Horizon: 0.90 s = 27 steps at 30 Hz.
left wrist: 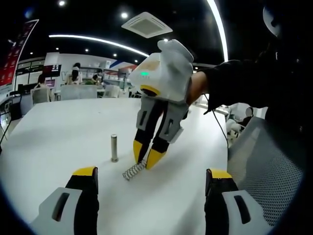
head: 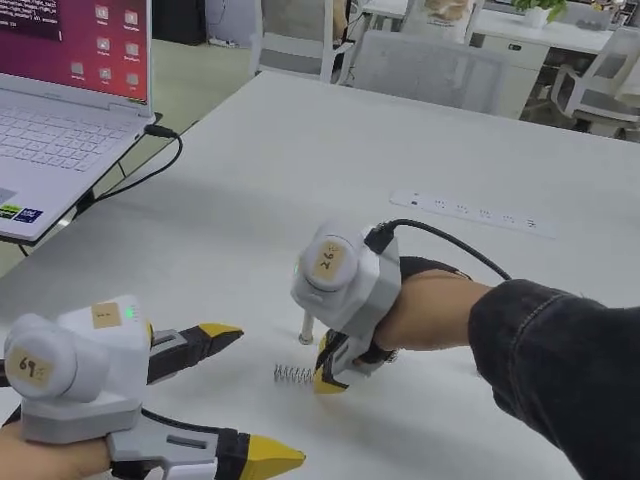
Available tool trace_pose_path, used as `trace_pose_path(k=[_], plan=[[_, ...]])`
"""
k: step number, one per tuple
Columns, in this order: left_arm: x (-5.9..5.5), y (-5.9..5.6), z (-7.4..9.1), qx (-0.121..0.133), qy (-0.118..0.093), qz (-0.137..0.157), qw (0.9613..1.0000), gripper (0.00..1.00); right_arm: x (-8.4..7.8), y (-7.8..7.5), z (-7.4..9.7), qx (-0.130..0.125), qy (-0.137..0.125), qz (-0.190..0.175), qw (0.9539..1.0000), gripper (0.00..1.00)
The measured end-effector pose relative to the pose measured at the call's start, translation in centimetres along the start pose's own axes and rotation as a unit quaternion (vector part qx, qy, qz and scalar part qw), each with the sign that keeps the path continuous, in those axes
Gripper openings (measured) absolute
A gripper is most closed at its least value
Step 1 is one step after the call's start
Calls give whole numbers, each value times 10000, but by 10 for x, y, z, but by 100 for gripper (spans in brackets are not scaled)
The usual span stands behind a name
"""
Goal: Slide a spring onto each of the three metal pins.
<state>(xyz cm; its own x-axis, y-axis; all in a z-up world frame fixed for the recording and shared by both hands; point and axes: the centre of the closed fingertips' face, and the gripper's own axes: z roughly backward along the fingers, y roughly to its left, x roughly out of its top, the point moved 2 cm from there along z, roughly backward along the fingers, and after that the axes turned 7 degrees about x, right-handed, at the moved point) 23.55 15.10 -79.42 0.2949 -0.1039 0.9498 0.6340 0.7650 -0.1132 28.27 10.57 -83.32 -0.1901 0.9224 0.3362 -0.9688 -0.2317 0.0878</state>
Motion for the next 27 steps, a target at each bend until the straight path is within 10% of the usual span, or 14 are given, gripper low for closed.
trace_pose_path(k=[15, 27], plan=[[4, -20, -11, -343, -9, 13, 9994, 77, -15, 26, 32, 109, -98, -29, 9999, 8], [9, -29, -14, -680, 9, -42, 9977, 48, -19, 43, 43, 137, -60, 69, 9999, 8]])
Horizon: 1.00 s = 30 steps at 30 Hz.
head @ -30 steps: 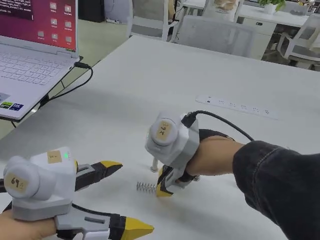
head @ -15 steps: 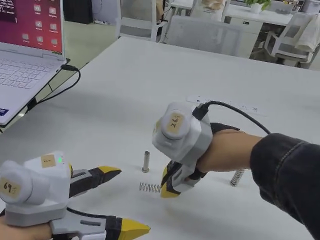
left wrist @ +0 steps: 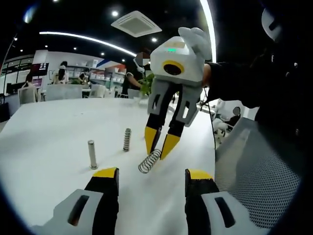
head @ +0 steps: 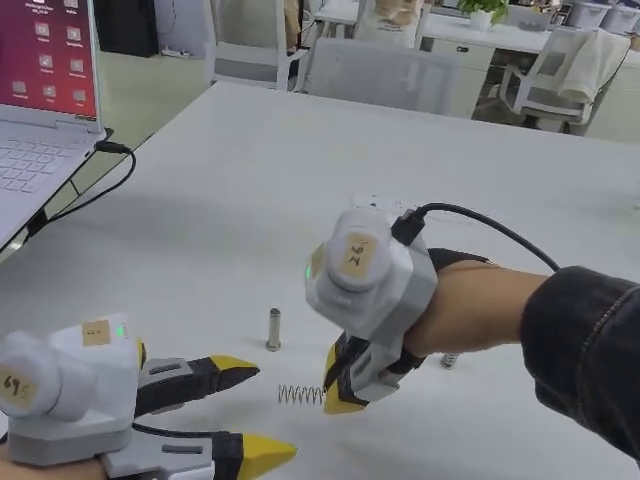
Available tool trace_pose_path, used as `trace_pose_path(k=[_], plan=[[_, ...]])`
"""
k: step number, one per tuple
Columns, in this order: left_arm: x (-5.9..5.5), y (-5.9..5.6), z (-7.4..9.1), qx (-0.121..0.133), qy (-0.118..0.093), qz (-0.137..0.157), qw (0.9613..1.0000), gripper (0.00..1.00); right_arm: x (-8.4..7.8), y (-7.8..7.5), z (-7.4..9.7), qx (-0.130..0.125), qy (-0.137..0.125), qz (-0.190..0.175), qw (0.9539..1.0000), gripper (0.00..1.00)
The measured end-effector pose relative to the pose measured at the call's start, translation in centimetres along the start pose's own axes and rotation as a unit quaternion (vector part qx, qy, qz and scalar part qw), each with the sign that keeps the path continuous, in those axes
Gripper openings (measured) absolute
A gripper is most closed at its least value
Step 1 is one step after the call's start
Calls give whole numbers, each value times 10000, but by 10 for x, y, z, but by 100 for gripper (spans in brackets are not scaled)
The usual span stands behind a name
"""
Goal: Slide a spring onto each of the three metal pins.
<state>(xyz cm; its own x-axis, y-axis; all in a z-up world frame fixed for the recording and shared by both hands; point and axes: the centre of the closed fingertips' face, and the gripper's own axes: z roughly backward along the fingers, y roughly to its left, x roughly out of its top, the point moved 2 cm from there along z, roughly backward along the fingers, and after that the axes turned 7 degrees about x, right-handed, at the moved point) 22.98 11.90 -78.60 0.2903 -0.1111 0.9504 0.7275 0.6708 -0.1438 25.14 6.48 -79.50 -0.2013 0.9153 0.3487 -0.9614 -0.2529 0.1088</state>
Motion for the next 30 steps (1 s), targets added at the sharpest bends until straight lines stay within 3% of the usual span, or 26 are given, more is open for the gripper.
trace_pose_path(k=[13, 30], plan=[[5, -8, -3, -328, -13, -179, 9993, 21, 5, 11, 5, 80, -3, 147, 9999, 8], [4, -11, -3, -421, 16, -294, 9987, 5, 9, 18, 3, 167, 19, 383, 9991, 8]])
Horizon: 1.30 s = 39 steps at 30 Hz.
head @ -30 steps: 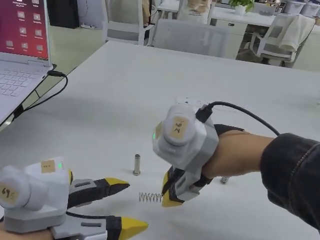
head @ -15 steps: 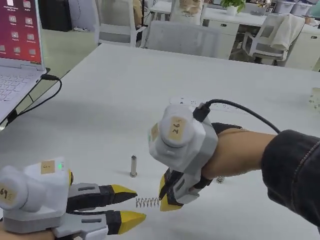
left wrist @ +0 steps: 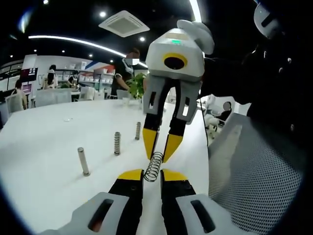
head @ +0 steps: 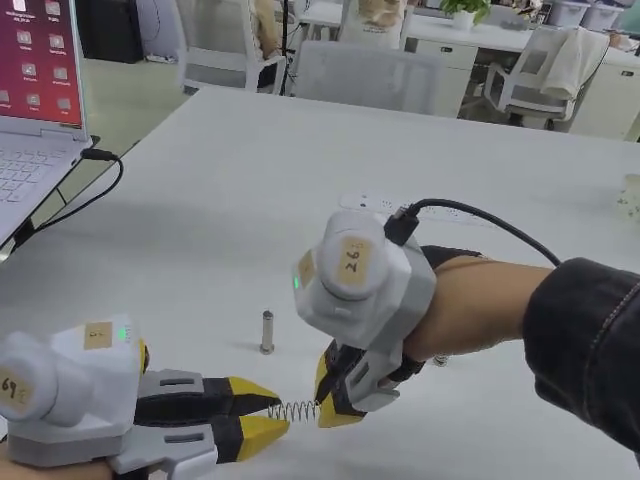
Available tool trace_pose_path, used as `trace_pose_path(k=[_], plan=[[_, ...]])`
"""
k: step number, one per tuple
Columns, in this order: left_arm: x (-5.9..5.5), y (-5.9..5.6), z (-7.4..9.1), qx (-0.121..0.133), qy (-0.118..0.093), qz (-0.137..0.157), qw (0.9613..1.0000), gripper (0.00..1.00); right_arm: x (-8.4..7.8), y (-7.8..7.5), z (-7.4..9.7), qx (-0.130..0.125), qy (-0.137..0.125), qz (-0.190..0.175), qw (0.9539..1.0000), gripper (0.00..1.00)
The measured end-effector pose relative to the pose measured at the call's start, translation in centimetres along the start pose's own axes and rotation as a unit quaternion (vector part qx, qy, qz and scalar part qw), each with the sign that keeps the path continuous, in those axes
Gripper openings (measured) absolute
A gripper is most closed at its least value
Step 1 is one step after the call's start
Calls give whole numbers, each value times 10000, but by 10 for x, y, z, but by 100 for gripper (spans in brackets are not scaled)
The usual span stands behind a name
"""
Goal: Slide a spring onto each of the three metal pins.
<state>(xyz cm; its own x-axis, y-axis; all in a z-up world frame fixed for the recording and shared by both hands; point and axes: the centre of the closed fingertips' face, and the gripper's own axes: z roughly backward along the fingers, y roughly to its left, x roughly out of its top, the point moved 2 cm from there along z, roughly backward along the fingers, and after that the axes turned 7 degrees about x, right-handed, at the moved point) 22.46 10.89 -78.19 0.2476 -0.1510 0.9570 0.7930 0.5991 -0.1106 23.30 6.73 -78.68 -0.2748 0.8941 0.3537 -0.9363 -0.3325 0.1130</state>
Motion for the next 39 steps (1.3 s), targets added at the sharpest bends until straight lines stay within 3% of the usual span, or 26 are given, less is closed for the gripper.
trace_pose_path(k=[28, 39], plan=[[2, -5, 1, -113, 87, 93, 9999, 2, -3, 2, -3, 71, -119, -58, 9999, 11], [12, -8, 2, -138, -75, 154, 9998, 2, -7, 5, -10, 153, -124, -131, 9997, 12]])
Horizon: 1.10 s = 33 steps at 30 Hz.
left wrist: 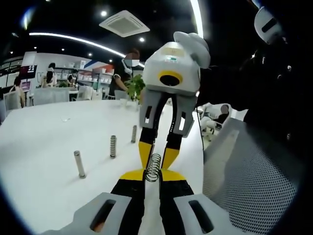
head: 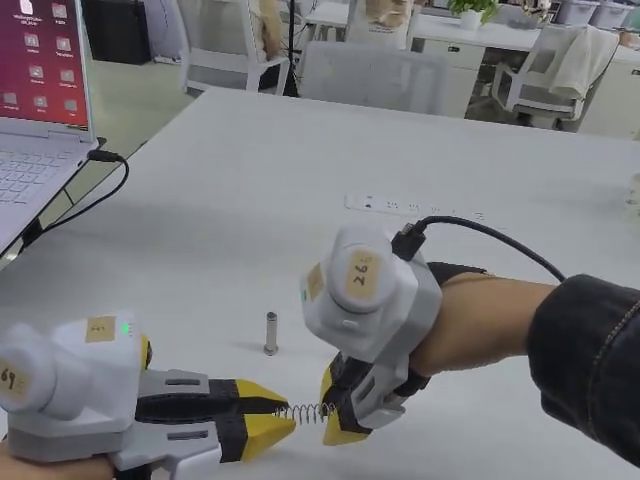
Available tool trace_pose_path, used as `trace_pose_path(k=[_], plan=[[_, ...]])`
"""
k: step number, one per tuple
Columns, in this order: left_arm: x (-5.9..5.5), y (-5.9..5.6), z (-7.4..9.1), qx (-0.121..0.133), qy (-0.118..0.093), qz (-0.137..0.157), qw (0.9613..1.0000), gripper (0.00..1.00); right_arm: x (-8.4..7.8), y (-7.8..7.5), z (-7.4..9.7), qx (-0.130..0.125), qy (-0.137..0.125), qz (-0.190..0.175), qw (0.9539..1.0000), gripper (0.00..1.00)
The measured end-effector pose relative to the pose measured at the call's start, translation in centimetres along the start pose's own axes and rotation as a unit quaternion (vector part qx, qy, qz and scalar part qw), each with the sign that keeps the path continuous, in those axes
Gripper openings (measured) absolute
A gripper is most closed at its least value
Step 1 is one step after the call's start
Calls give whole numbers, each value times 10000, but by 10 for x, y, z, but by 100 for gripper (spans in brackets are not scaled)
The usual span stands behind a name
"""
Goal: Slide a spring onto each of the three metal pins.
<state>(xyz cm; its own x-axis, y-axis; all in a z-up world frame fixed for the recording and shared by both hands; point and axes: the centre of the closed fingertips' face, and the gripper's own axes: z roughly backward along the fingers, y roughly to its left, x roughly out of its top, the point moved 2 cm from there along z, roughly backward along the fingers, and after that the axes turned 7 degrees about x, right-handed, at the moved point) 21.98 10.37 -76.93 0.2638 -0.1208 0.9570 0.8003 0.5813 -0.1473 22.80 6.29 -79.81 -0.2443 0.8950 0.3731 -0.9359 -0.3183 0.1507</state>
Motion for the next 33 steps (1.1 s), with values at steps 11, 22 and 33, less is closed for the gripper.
trace_pose_path(k=[11, 22, 33], plan=[[2, -2, 0, -17, -40, -7, 10000, 2, 3, 0, 4, -61, -94, 51, 9999, 9], [-1, -2, -2, -20, 15, -35, 10000, 3, 16, 0, 19, -29, -435, -48, 9990, 9], [-5, -1, -4, -23, 70, -55, 10000, 3, 28, 3, 22, -21, -519, 90, 9986, 9]])
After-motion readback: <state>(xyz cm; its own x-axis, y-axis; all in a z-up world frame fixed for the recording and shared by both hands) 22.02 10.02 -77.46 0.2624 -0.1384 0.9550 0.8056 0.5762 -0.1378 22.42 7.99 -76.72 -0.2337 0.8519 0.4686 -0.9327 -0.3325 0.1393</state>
